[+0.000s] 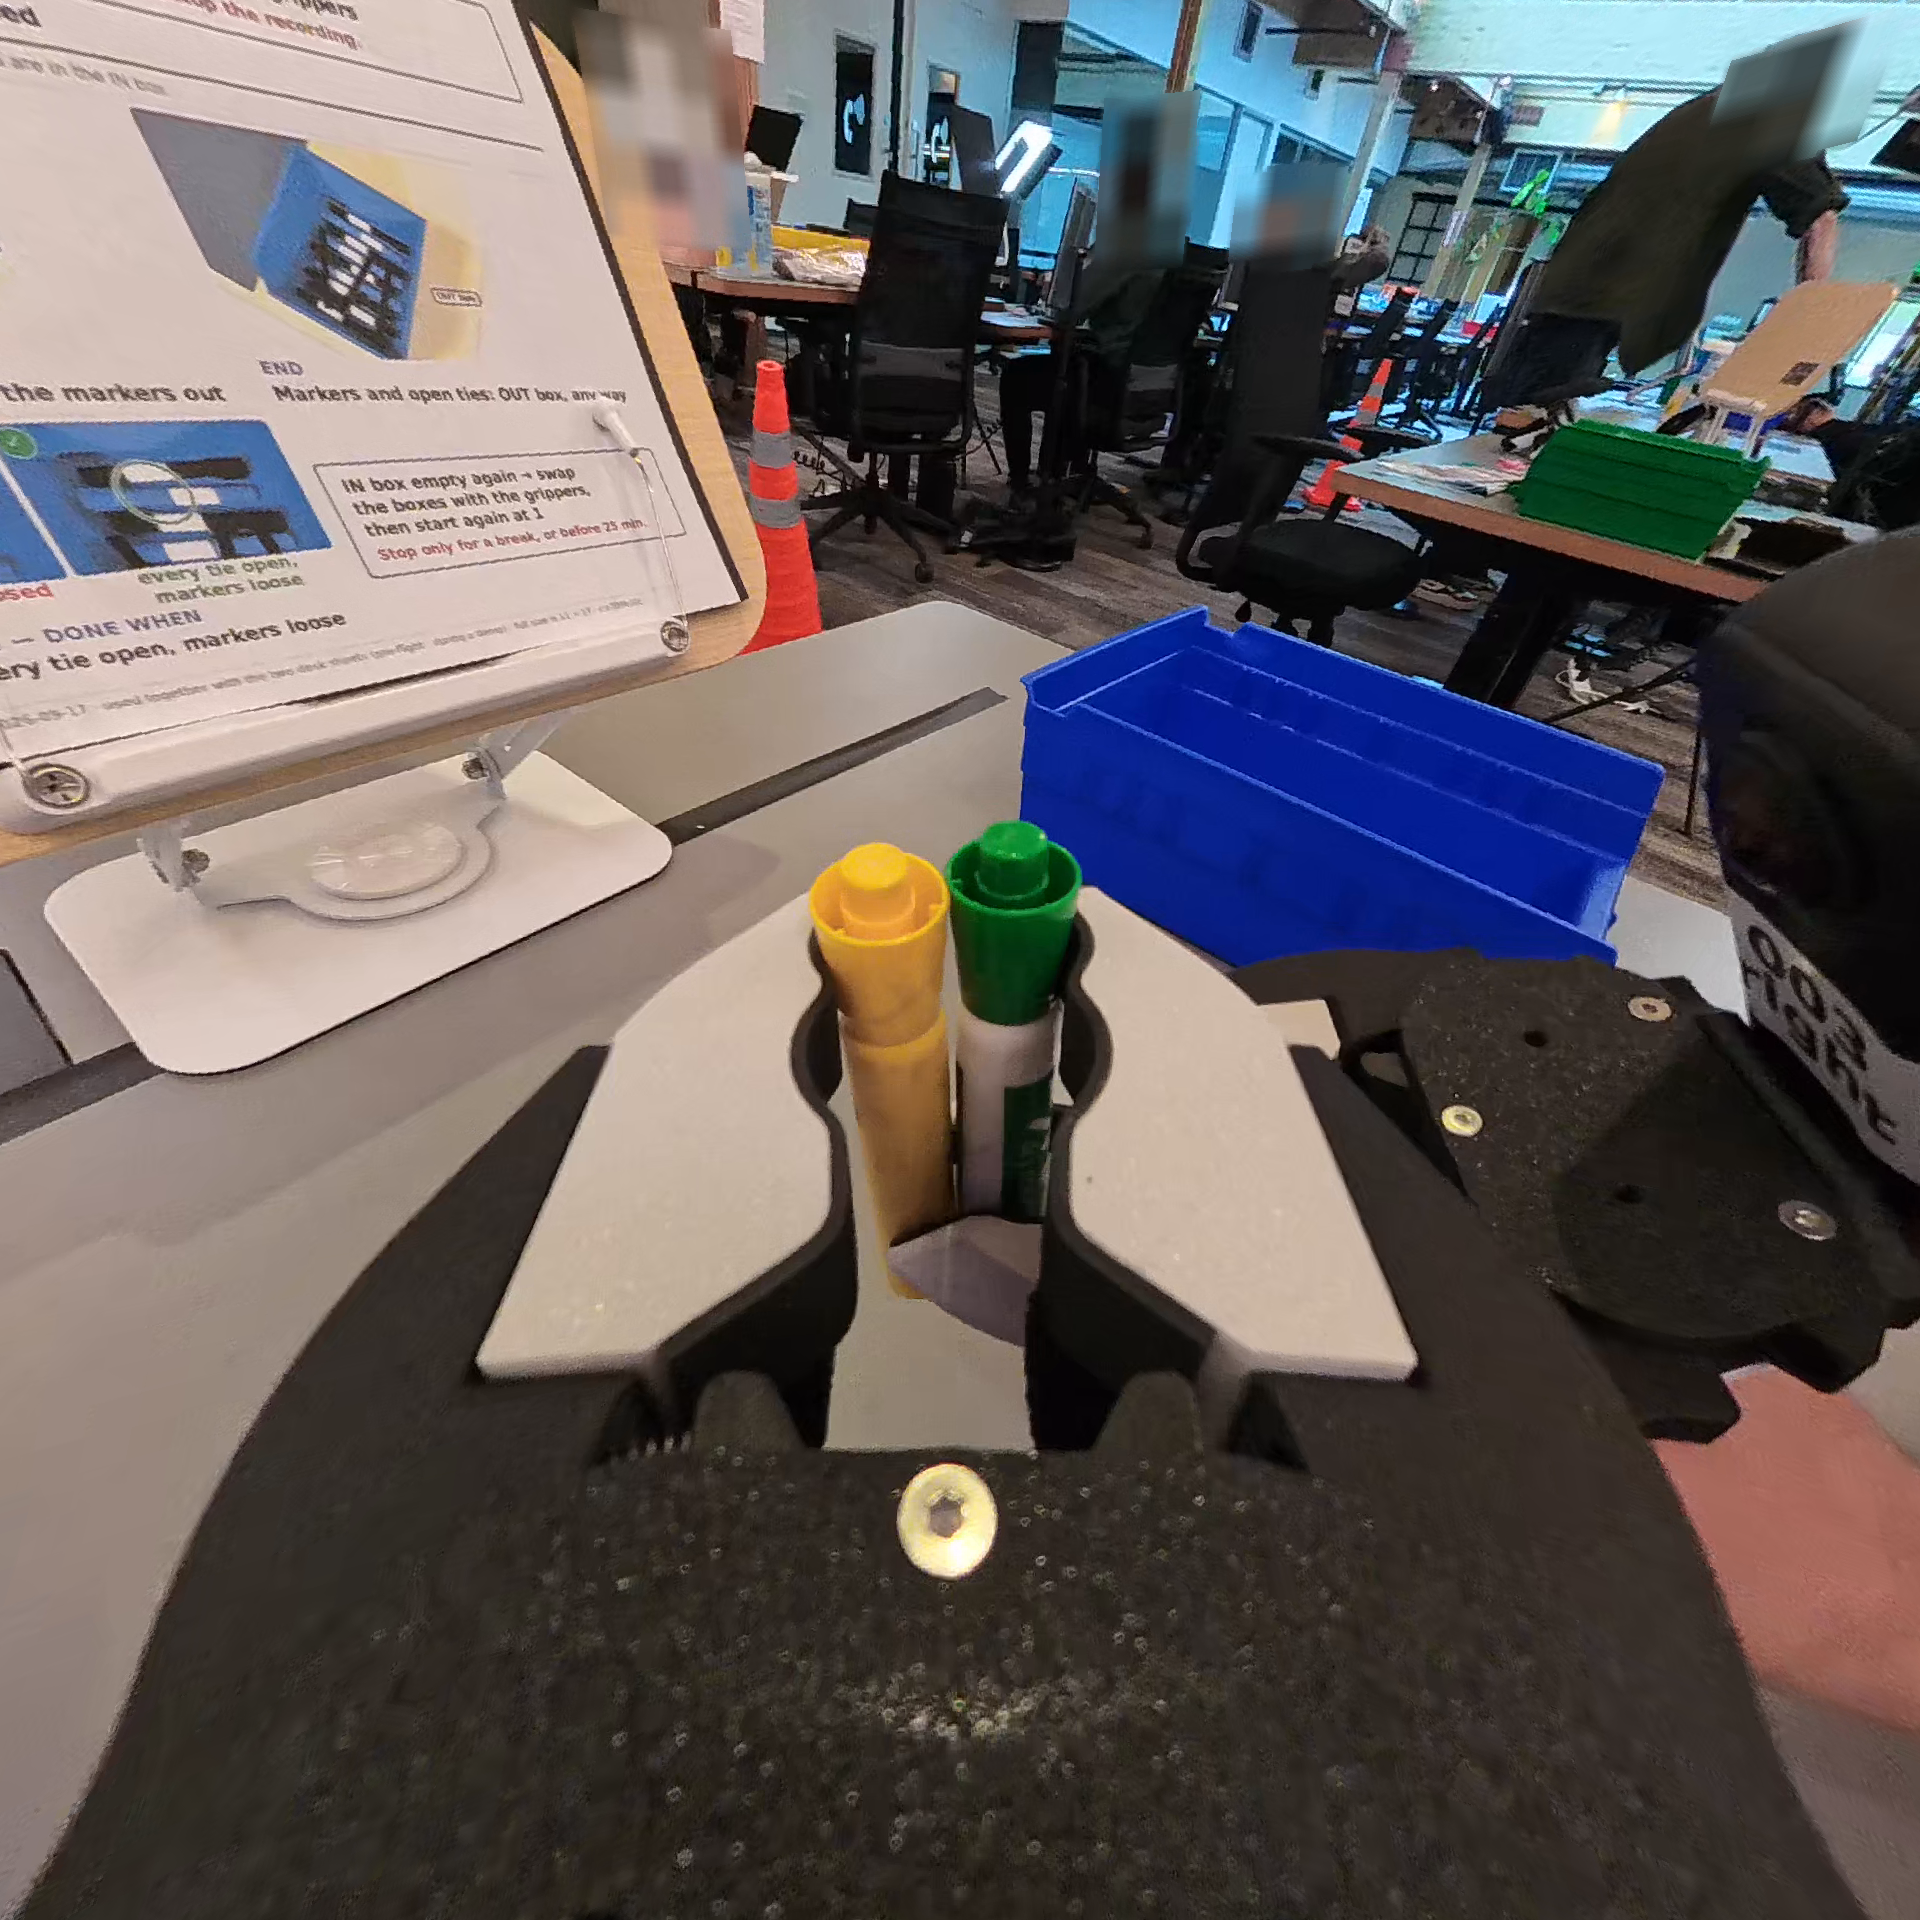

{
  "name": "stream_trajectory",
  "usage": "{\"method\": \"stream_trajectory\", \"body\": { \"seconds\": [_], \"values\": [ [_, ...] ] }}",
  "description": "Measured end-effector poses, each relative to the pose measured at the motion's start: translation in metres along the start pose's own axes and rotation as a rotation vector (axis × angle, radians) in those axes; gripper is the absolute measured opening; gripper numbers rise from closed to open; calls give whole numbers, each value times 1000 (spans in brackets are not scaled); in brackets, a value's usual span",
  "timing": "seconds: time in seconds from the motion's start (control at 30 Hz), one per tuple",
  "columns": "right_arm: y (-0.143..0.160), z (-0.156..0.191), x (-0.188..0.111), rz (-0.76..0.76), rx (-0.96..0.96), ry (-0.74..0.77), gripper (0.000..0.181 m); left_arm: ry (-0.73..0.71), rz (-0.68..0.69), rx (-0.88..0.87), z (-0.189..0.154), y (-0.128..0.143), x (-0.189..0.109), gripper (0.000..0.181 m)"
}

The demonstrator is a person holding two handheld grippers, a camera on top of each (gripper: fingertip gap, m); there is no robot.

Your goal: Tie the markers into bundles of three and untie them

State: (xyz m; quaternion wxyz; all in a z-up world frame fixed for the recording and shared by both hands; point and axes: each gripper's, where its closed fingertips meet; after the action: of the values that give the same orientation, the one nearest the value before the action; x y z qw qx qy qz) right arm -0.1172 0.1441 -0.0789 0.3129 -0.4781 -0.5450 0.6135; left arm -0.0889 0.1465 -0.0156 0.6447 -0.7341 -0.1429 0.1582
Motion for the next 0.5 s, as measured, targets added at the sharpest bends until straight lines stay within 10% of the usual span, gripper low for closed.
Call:
{"method": "stream_trajectory", "body": {
  "seconds": [0.5],
  "values": [
    [2,12,3,-19,-32,-93,36,118,25,-40,-10,5,-4,37]
  ]
}}
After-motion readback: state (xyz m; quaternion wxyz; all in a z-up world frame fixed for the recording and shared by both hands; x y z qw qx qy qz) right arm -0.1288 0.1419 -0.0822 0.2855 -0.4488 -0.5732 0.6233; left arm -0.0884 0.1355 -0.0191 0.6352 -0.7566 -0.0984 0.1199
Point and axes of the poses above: each gripper's, where its closed fingertips meet, x out along the fingers, y out of its underside, z = x × y across the jaws, and after that the axes turned 6 degrees about -z, right-handed
